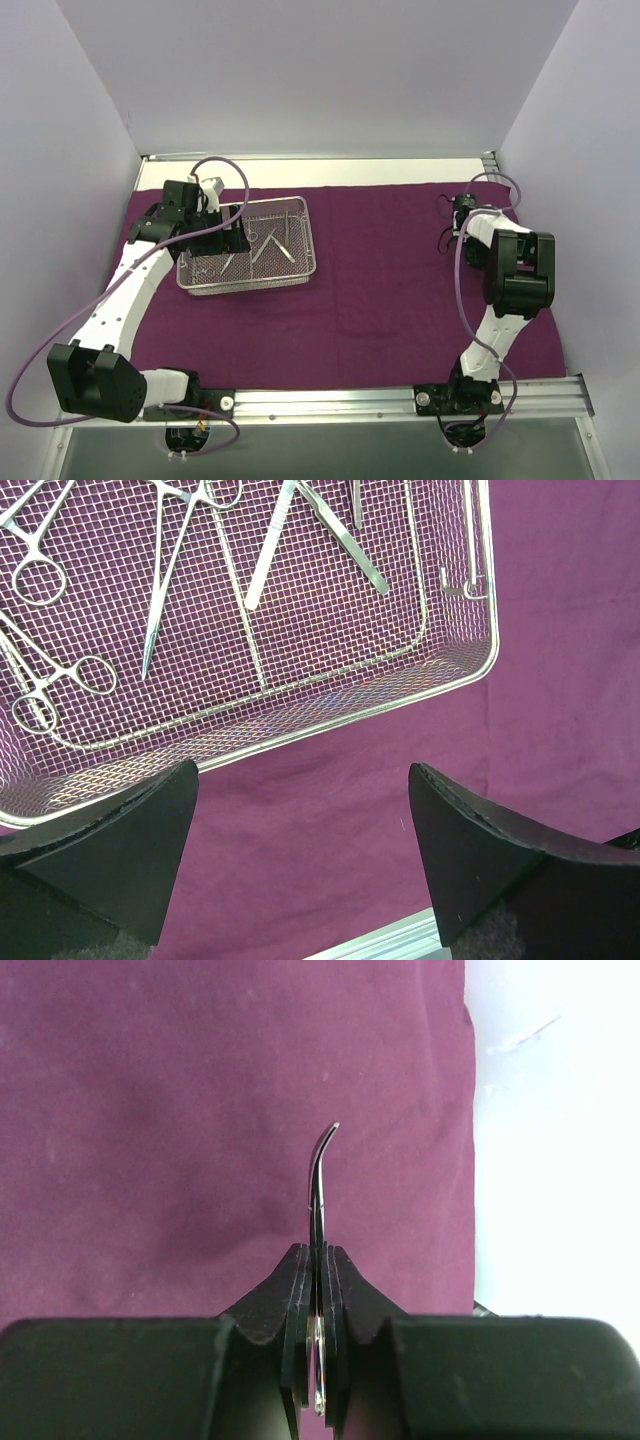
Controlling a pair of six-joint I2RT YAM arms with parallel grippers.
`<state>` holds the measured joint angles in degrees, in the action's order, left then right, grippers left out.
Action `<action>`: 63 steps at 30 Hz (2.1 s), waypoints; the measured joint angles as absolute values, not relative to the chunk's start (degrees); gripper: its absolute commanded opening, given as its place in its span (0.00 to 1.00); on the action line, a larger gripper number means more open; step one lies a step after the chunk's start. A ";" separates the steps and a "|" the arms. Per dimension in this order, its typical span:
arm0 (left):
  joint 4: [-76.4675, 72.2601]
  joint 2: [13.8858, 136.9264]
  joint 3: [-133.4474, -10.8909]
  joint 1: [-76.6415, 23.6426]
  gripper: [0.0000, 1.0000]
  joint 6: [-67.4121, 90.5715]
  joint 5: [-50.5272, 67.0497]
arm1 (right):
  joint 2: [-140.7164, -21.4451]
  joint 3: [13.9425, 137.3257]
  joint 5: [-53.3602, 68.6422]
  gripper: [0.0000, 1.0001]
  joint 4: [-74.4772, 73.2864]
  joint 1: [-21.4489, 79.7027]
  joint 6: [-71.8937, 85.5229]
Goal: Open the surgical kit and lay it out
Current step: Place the medical item in the surgical kit.
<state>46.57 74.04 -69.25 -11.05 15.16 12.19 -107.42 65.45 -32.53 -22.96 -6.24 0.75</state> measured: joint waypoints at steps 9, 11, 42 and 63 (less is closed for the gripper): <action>46.50 74.06 -69.25 -10.92 0.95 15.22 12.95 | -109.54 67.09 -34.30 0.07 -23.38 -6.24 1.02; 46.41 74.13 -69.23 -10.74 0.95 15.29 13.50 | -109.58 67.29 -34.26 0.09 -23.55 -6.24 1.26; 45.98 77.08 -68.82 -10.02 0.94 15.49 16.93 | -109.27 68.47 -25.82 0.33 -23.33 -5.96 2.96; 43.31 77.97 -67.00 -9.50 0.94 15.86 18.96 | -106.39 70.83 -9.02 0.51 -21.61 -15.75 1.32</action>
<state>43.31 77.97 -67.00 -9.50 15.86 18.96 -106.39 70.83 -9.02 -21.61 -15.75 1.32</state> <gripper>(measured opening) 0.938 0.491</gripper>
